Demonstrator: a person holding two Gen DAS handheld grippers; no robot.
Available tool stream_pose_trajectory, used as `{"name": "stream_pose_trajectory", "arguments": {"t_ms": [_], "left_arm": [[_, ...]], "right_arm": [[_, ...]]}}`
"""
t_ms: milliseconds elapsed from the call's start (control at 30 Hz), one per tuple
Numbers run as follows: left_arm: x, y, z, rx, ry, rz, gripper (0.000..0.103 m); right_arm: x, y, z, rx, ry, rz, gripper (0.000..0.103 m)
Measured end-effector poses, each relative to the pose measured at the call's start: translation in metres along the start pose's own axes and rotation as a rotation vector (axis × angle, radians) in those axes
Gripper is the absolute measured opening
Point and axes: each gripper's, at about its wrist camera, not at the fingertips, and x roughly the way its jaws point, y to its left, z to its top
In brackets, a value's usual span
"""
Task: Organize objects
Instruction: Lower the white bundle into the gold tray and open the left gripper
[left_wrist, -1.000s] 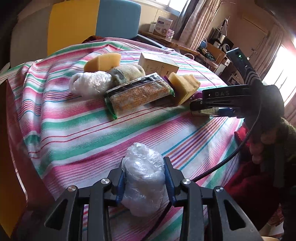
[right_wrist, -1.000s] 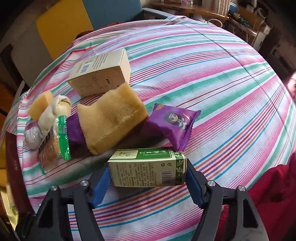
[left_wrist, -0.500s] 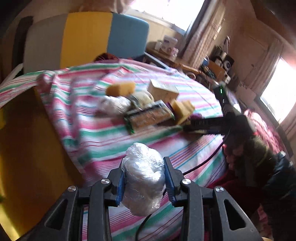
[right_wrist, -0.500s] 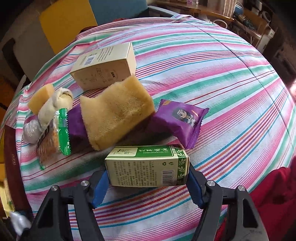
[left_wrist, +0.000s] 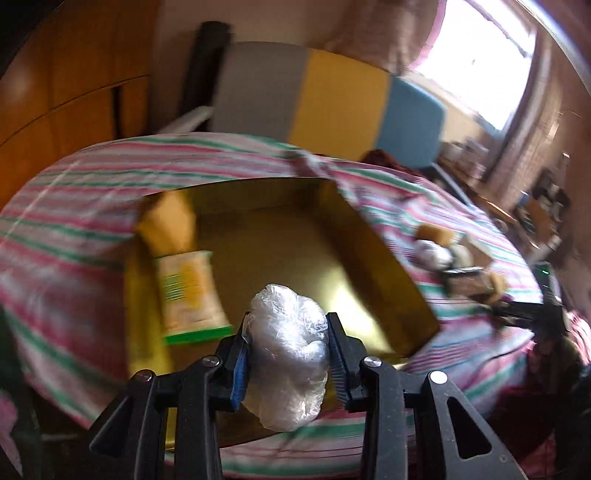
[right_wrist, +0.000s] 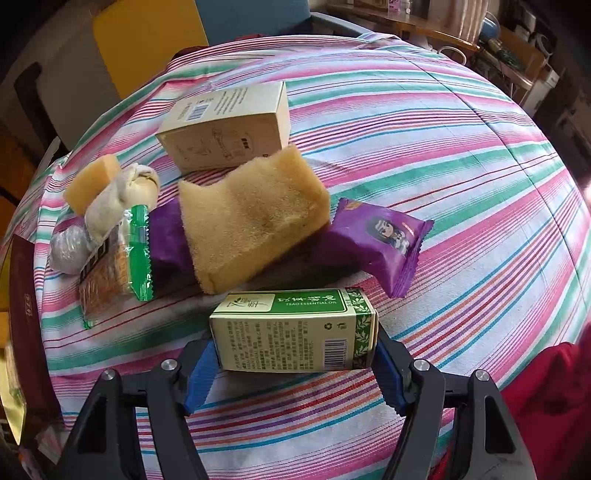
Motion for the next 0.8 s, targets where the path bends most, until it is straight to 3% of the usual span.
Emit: {"name": "stream_pose_trajectory", "arguments": {"t_ms": [267, 800], "left_arm": [[0.007, 0.039, -0.016, -0.078, 0.058, 0.068, 0.036], [0.022, 0.043, -0.023, -0.079, 0.100, 0.134, 0.039]], "right_arm": [[0.004, 0.004, 0.000, -0.018, 0.002, -0.015, 0.074], [0.009, 0.008, 0.002, -0.035, 0.004, -0.026, 0.073]]}}
